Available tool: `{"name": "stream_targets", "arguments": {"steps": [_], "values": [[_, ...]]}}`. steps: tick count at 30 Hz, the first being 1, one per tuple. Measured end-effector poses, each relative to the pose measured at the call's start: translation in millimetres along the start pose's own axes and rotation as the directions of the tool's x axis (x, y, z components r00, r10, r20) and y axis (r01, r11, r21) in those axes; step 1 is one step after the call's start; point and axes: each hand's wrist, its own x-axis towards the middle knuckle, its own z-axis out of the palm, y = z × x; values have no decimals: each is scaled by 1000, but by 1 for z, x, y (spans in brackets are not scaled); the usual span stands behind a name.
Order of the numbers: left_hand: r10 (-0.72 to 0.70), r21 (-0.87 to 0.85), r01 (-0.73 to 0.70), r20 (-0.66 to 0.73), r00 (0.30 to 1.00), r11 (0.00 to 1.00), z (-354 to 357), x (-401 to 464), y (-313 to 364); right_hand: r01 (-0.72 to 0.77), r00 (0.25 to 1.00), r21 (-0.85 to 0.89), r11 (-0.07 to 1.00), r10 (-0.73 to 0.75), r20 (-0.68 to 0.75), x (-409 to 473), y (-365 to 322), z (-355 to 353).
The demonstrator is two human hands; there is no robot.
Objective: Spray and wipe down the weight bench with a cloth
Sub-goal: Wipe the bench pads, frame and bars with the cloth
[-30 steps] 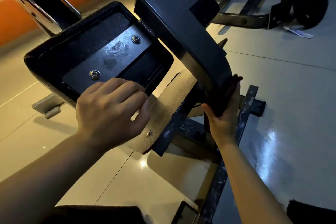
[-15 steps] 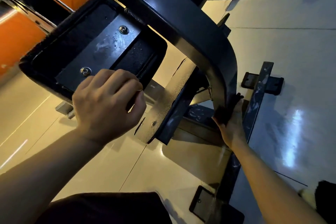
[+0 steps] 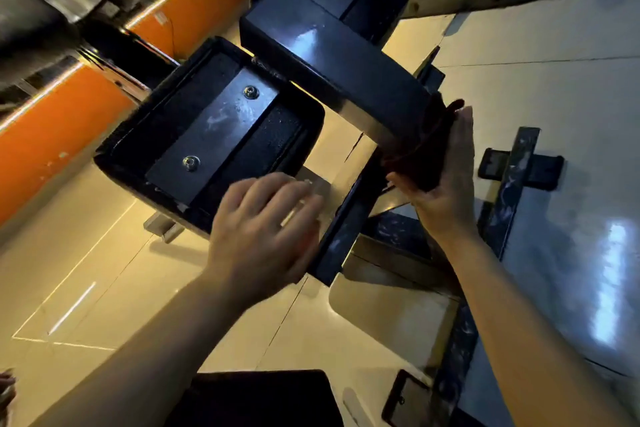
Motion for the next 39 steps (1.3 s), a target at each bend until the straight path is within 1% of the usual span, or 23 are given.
{"name": "stream_targets", "arguments": {"steps": [2, 3, 4, 5, 7, 8, 10, 11, 13, 15, 16, 18, 22, 23, 24, 25, 26, 28, 32, 34, 36, 38, 39], "values": [[-10, -203, 16, 33, 999, 979, 9, -9, 32, -79, 997, 41, 996, 78, 16, -18, 21, 0], [-18, -264, 35, 66, 998, 964, 16, -14, 41, -102, 995, 20, 995, 102, 24, -28, 33, -1], [-28, -282, 58, 109, 994, 958, 24, -17, 45, -111, 993, -41, 993, 112, 25, -38, 43, -2], [-38, -279, 80, 153, 987, 957, 32, -19, 44, -123, 992, -140, 983, 128, 24, -49, 52, -3], [-66, -304, 123, 191, 979, 945, 48, -23, 42, -196, 976, -338, 921, 215, 18, -67, 67, -5], [-93, -327, 147, 173, 980, 934, 54, -24, 43, -236, 959, -432, 870, 281, 44, -75, 75, -6], [-164, -344, 196, 120, 979, 918, 59, -24, 48, -258, 913, -600, 757, 395, 105, -88, 90, -10], [-173, -344, 195, 95, 980, 918, 59, -25, 49, -255, 899, -639, 726, 422, 120, -93, 97, -11], [-161, -364, 172, 60, 985, 916, 60, -26, 49, -252, 885, -674, 695, 447, 131, -99, 103, -11], [-167, -389, 173, 49, 985, 905, 62, -26, 48, -282, 887, -695, 662, 455, 74, -100, 104, -9], [-175, -396, 178, 46, 984, 901, 63, -26, 48, -288, 877, -728, 622, 476, 59, -101, 104, -8], [-174, -413, 177, 45, 984, 893, 65, -26, 49, -269, 851, -799, 537, 521, 63, -107, 109, -7], [-166, -410, 164, 31, 986, 897, 65, -27, 48, -137, 877, -854, 502, 462, 130, -116, 129, -9], [-161, -400, 157, 24, 987, 903, 65, -27, 48, -123, 852, -864, 489, 498, 160, -115, 133, -11], [-154, -389, 148, 17, 988, 909, 66, -27, 48, -110, 800, -882, 459, 567, 195, -115, 138, -13], [-149, -380, 143, 14, 989, 914, 66, -28, 48, -90, 764, -901, 424, 610, 210, -115, 142, -15], [-147, -377, 142, 16, 989, 915, 67, -28, 48, -75, 750, -908, 412, 623, 220, -116, 146, -16], [-152, -381, 150, 23, 988, 912, 67, -28, 47, -80, 753, -904, 420, 620, 222, -115, 147, -17], [-152, -366, 147, 16, 988, 919, 67, -29, 47, -169, 787, -828, 534, 579, 212, -106, 135, -20], [-152, -366, 150, 24, 988, 918, 68, -28, 46, -186, 843, -784, 592, 506, 182, -100, 121, -22], [-162, -367, 162, 33, 986, 916, 67, -28, 46, -208, 905, -723, 659, 410, 113, -92, 96, -22], [-171, -347, 171, 29, 985, 922, 66, -27, 47, -270, 935, -580, 769, 352, 32, -80, 67, -20], [-171, -339, 168, 21, 985, 926, 65, -26, 47, -248, 958, -527, 813, 286, -10, -72, 55, -20]]}}
